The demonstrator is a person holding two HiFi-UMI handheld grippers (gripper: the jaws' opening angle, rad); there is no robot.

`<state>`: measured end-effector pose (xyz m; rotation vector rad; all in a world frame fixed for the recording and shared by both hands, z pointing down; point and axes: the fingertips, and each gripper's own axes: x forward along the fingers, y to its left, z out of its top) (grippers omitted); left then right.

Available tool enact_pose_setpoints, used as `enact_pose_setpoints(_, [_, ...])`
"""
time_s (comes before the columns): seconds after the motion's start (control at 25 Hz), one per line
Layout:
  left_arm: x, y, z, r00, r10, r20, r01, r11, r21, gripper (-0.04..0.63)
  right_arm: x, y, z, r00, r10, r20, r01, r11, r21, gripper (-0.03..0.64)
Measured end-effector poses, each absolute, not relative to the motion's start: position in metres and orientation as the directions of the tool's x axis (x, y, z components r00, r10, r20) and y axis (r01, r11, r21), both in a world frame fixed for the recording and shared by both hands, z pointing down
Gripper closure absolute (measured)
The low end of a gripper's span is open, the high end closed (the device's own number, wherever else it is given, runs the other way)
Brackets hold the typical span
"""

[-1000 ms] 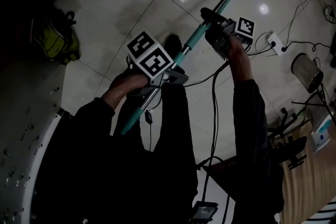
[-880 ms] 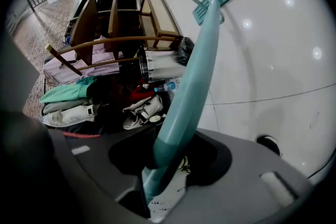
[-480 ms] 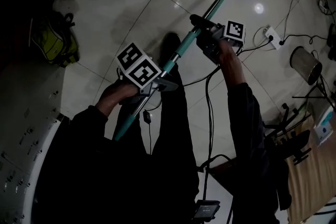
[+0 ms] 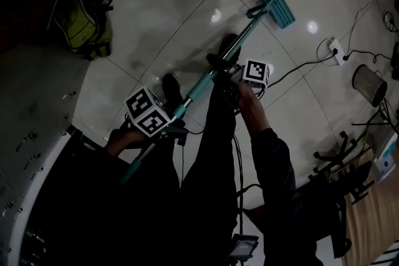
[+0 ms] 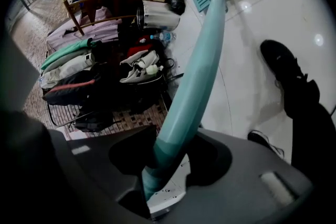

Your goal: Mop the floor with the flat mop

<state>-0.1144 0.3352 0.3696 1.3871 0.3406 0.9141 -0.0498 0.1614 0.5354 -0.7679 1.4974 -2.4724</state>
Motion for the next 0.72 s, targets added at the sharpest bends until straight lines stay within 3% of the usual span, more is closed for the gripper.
enact_pose_setpoints(0.36, [-0.186, 0.400, 0.370, 0.657, 0.699, 0.281, -0.376, -0.019, 0.926, 0.469, -0.133, 0.227, 0.545, -0.859, -0.387, 0.336, -0.102, -0.513, -0.852, 0.442])
enact_pose_setpoints(0.72, [-0.187, 0.404, 0.383, 0.648, 0.707, 0.281, -0.370, -0.030, 0.928, 0.469, -0.132, 0.233, 0.555, -0.856, -0.394, 0.334, -0.087, -0.527, -0.845, 0.442])
